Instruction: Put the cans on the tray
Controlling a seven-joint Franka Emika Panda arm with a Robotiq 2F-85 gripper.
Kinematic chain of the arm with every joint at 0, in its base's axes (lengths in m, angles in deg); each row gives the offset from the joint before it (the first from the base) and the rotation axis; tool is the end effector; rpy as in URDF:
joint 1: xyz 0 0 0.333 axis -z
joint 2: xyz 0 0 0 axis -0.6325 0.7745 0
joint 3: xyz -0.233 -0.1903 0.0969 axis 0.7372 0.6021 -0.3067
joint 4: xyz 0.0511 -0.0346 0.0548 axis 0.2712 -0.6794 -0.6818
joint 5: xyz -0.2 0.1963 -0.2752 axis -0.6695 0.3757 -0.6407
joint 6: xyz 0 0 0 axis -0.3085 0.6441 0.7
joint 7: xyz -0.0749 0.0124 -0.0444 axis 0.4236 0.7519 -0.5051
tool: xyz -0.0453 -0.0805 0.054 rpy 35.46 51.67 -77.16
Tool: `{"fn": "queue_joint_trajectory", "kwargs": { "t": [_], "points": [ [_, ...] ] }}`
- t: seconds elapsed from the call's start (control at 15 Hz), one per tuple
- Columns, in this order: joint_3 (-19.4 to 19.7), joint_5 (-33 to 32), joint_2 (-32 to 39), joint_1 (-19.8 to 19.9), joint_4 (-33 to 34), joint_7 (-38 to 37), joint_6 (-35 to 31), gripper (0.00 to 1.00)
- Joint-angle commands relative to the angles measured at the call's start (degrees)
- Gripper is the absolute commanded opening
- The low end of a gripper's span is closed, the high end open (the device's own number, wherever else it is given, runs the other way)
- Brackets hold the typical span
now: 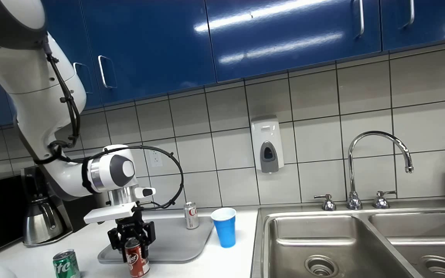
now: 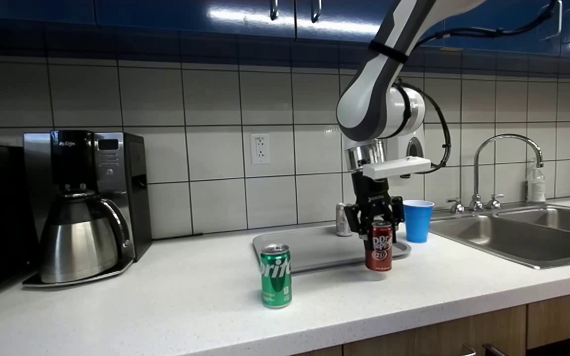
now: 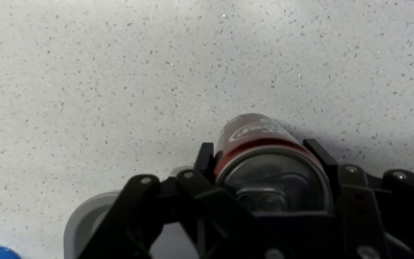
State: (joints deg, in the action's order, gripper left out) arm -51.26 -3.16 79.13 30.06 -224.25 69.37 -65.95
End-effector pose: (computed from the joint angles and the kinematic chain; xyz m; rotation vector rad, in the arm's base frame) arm 0.4633 0.1211 0.2498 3.0382 0.2693 -0.1930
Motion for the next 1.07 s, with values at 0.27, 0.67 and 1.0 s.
{"fn": "queue_joint_trajectory", "kwargs": {
  "t": [0.27,0.67,1.0],
  "points": [
    [-0.6,0.9,-2.0,0.3,2.2,-0.5,0.8,0.39],
    [-0.3,0.3,0.2,0.3,6.5,-1.3,1.0,0.39],
    [0.4,-0.6,3.7,0.4,10.7,-2.3,1.1,0.39]
  ]
}}
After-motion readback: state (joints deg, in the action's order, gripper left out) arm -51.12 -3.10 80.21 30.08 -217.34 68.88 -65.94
